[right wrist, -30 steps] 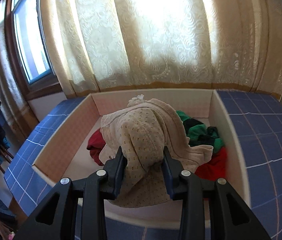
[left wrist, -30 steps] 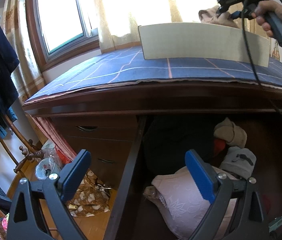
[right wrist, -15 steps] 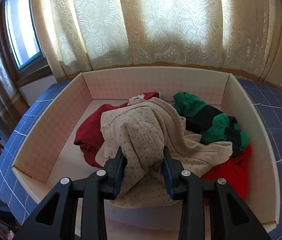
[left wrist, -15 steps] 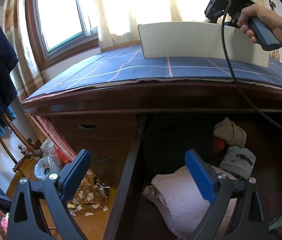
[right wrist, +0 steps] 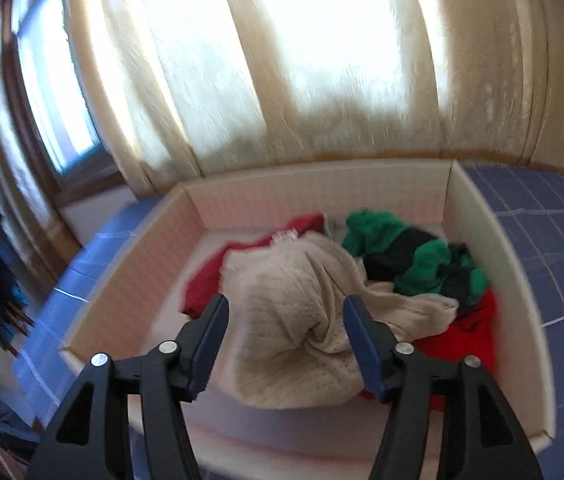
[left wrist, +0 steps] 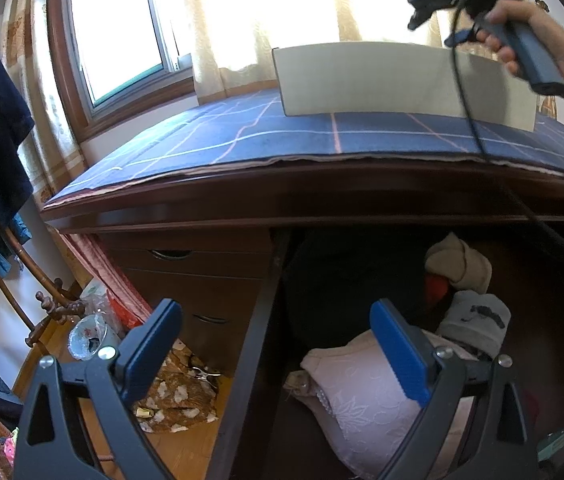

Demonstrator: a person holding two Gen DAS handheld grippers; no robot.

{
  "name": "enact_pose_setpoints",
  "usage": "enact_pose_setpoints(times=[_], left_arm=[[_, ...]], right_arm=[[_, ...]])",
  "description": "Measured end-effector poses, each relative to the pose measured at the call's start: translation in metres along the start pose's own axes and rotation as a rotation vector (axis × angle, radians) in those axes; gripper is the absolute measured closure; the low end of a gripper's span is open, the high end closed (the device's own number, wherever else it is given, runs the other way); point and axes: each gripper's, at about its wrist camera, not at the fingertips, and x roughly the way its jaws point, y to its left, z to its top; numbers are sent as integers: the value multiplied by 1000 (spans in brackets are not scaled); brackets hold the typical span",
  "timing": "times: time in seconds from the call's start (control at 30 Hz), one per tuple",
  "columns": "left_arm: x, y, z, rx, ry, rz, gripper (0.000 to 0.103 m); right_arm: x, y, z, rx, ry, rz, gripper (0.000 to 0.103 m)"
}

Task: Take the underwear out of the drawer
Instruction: 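Lower the right tool into the drawer over the grey sock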

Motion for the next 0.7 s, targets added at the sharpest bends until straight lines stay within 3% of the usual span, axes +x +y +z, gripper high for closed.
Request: enact_pose_setpoints(times=[0.1, 0.23, 0.4, 0.7], left_arm=[[-1, 0, 0, -5, -3, 7, 6], [-1, 0, 0, -10, -2, 9, 6], [-1, 1, 1, -8, -8, 20, 6], [-4, 0, -1, -8, -30, 55, 6]], right_arm=[[-40, 7, -8, -55, -78, 9, 41], [-83, 3, -34, -38, -129, 66, 41], [-132, 2, -92, -66, -162, 77, 41], [-166, 4, -184, -134, -91, 37, 41]])
